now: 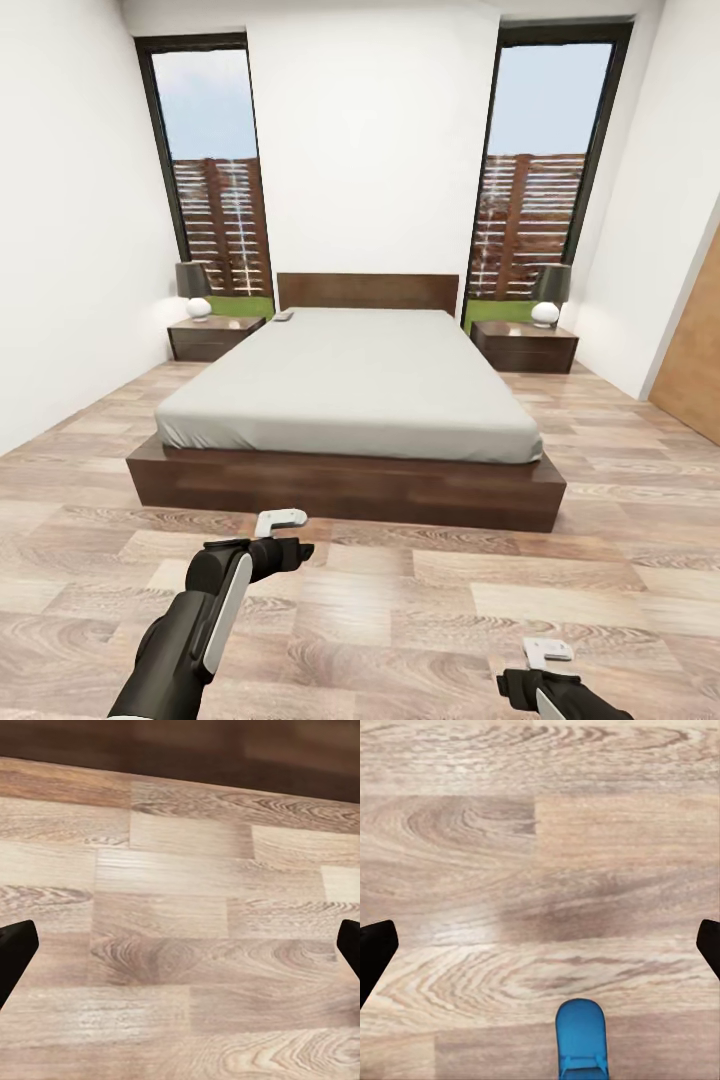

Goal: In the bedroom, move the book from the bed onto either nightstand, and place the two sandals side by side next to the bed.

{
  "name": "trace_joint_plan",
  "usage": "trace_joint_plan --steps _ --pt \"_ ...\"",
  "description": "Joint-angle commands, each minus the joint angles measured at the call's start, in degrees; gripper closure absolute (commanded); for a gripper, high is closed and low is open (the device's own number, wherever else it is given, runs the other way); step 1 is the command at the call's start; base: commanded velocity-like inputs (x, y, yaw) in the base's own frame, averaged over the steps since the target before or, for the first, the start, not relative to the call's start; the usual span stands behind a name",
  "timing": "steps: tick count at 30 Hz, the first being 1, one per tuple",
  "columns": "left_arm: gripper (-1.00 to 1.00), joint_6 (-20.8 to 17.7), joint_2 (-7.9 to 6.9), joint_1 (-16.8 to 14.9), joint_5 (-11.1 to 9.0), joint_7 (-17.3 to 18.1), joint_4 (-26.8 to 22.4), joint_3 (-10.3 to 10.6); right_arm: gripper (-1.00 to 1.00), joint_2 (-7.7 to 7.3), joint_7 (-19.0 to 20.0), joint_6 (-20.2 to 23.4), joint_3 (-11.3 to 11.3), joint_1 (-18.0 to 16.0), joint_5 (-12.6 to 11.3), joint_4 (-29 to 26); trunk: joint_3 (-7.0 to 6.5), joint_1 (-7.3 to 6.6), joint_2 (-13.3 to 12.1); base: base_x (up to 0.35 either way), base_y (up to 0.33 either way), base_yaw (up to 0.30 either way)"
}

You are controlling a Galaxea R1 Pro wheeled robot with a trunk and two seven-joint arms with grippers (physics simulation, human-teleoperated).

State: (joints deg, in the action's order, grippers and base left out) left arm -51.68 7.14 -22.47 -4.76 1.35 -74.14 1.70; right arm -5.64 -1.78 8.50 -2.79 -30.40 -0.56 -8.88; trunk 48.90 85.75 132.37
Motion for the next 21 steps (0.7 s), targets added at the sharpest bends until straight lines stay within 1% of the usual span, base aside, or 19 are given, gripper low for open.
trace_joint_plan --steps 1,4,6,10,14,19,21 --pt "-1.00 -0.26 0.00 -0.03 -0.42 -0.18 -0.04 -0.03 -1.00 -0.01 -0.16 0.65 -0.27 -0.01 -0.08 -0.08 0.24 0.21 0.44 0.000 0.000 0.000" --pt "-1.00 -0.26 0.01 -0.03 -0.41 -0.17 -0.04 -0.03 -1.00 -0.17 -1.60 2.30 -0.33 -0.01 -0.13 -0.06 0.78 0.87 1.64 0.000 0.000 0.000" --pt "-1.00 -0.26 -0.01 -0.03 -0.41 -0.03 -0.06 -0.03 -1.00 -0.36 -2.73 3.47 -0.33 -0.01 -0.14 -0.08 0.78 0.87 1.64 0.000 0.000 0.000" --pt "-1.00 -0.26 -0.07 -0.03 -0.40 0.04 -0.07 -0.01 -1.00 -0.41 -3.05 3.80 -0.30 -0.01 -0.14 -0.09 0.78 0.87 1.64 -0.015 0.019 0.000" --pt "-1.00 -0.24 -0.18 -0.03 -0.38 0.06 -0.10 -0.02 -1.00 -0.49 -3.13 3.88 -0.36 -0.01 -0.13 -0.14 0.78 0.87 1.64 -0.123 0.152 0.000" --pt "-1.00 -0.19 -0.19 -0.03 -0.45 0.08 -0.16 -0.04 -1.00 -0.57 -3.20 3.91 -0.37 -0.01 -0.07 -0.14 0.78 0.87 1.64 -0.042 0.040 0.000" --pt "-1.00 -0.04 -0.20 -0.03 -0.54 0.12 -0.12 -0.03 -1.00 -0.77 -3.21 3.97 -0.37 -0.01 -0.06 -0.15 1.14 1.31 2.45 -0.011 0.010 0.000"
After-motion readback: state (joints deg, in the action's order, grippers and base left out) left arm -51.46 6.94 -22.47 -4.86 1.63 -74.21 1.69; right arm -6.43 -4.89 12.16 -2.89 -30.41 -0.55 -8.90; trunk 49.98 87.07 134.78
